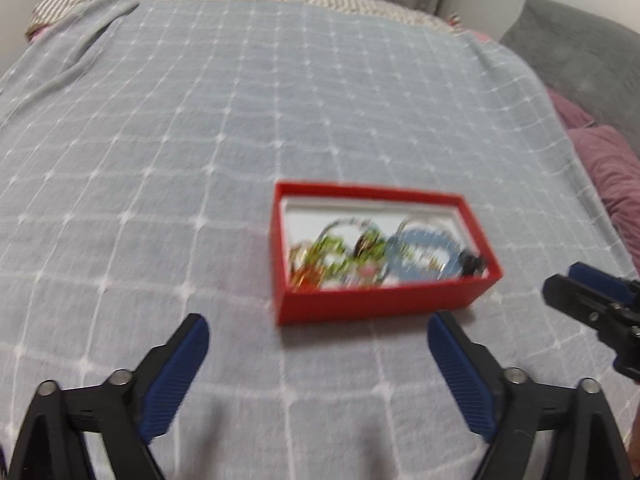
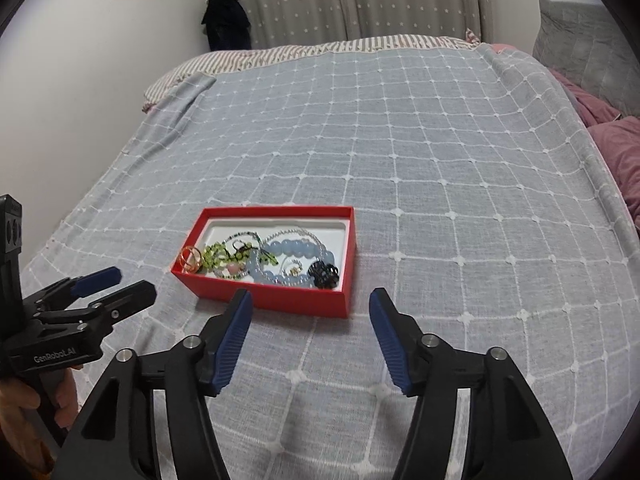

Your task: Organize jewelry

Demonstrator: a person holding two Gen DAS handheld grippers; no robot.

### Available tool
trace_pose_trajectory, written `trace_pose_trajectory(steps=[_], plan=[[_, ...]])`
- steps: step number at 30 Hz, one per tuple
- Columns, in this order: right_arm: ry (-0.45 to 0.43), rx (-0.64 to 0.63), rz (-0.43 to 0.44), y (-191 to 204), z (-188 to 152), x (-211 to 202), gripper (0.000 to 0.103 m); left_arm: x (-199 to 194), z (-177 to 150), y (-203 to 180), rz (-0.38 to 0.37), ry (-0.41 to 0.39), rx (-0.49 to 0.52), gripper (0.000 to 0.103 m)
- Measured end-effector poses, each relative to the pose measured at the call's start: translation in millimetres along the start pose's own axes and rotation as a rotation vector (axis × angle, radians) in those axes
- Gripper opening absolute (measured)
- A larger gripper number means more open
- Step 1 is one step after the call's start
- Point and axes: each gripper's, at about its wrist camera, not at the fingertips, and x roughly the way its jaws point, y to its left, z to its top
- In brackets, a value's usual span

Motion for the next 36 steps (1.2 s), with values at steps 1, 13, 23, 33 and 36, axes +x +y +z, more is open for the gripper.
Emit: trace_pose_trajectory(steps=[1,13,23,33,36], plan=[[0.017,-0.003,-0.015,2,-3,-1,0.069,-1,-4,0,0.014,0.014,-0.003,0.097],[0.172,-0.072,-0.147,28,-45,-5,0.091,-1,-50,-12,0.184,0.146,0.003,0.102],[0.211,-0.06,-0.185,25,-53,6,0.091,5,-60,-12,0.215,0.171,0.012,0.102],[0.235,-0.079,-0.199,25,-59,13,0.091,6,-59,-15,0.216,0.17,0.015,0.102],[0.239,-0.078,-0.198,24,-60,14,0.091,7,-59,-15,0.218,0.169,0.015,0.102]])
